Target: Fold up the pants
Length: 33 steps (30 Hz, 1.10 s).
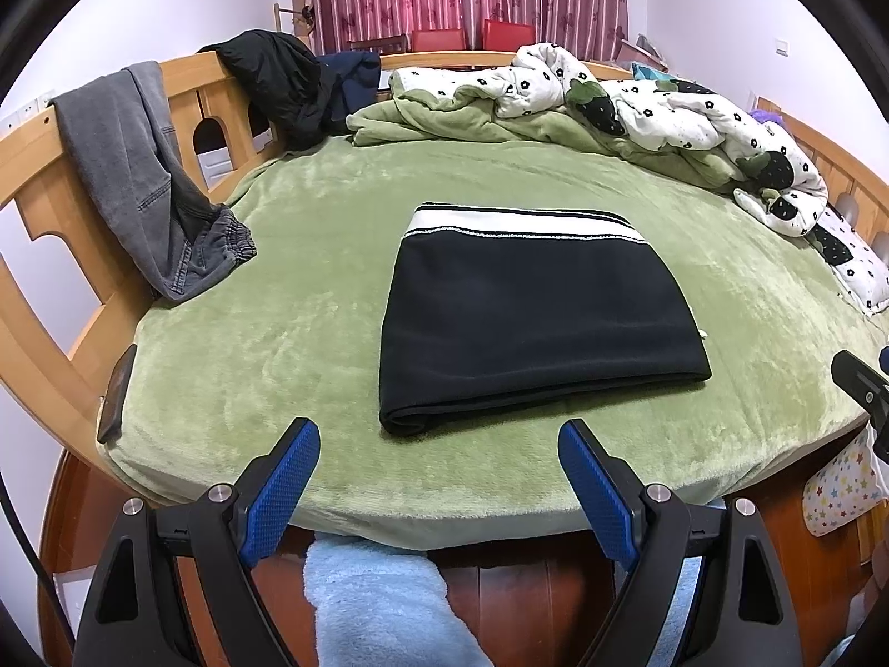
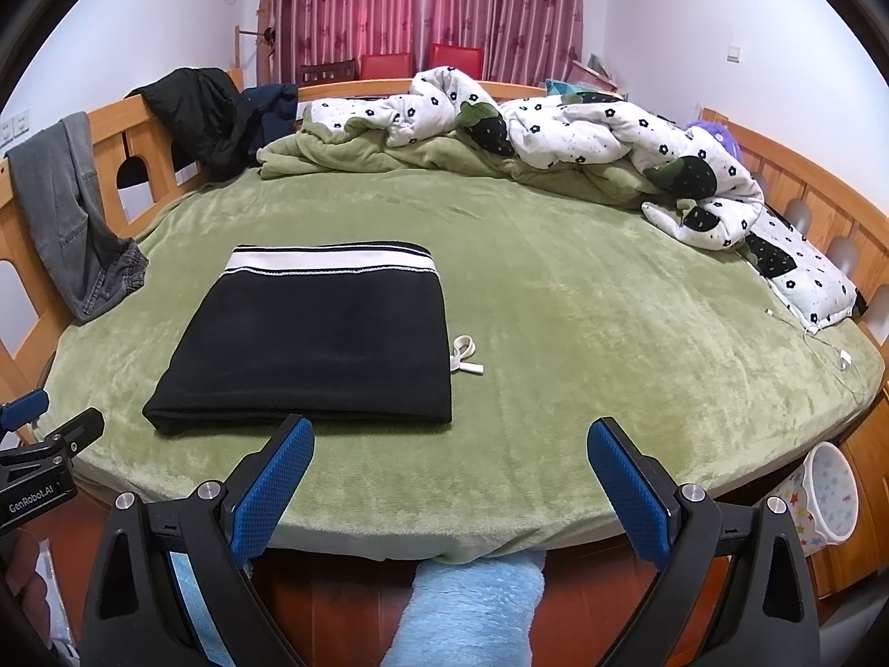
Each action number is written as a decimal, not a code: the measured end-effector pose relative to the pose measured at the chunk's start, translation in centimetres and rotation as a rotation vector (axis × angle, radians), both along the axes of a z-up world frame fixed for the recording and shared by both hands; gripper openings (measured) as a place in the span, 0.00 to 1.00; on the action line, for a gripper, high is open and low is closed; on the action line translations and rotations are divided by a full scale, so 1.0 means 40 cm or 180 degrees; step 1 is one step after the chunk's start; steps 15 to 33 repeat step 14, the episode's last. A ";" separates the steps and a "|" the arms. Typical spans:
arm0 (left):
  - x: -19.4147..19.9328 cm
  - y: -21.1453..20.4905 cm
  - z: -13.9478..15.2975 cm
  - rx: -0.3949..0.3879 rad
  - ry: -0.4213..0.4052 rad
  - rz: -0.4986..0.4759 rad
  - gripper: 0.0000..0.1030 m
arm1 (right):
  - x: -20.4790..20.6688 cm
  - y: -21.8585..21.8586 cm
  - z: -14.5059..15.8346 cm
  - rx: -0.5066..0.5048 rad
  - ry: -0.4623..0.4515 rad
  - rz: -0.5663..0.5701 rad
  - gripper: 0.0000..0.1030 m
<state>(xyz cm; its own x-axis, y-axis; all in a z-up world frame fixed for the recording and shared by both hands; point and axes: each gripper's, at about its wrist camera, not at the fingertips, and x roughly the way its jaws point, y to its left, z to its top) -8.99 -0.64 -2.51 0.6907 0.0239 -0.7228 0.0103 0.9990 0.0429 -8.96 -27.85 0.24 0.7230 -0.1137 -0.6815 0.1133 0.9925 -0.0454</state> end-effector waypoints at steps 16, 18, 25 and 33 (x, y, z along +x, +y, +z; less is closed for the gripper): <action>0.008 -0.012 0.008 0.0035 0.0014 -0.0019 0.85 | -0.011 0.018 0.011 0.0006 -0.0023 0.0003 0.95; 0.008 -0.012 0.008 0.0035 0.0014 -0.0019 0.85 | -0.011 0.018 0.011 0.0006 -0.0023 0.0003 0.95; 0.008 -0.012 0.008 0.0035 0.0014 -0.0019 0.85 | -0.011 0.018 0.011 0.0006 -0.0023 0.0003 0.95; 0.008 -0.012 0.008 0.0035 0.0014 -0.0019 0.85 | -0.011 0.018 0.011 0.0006 -0.0023 0.0003 0.95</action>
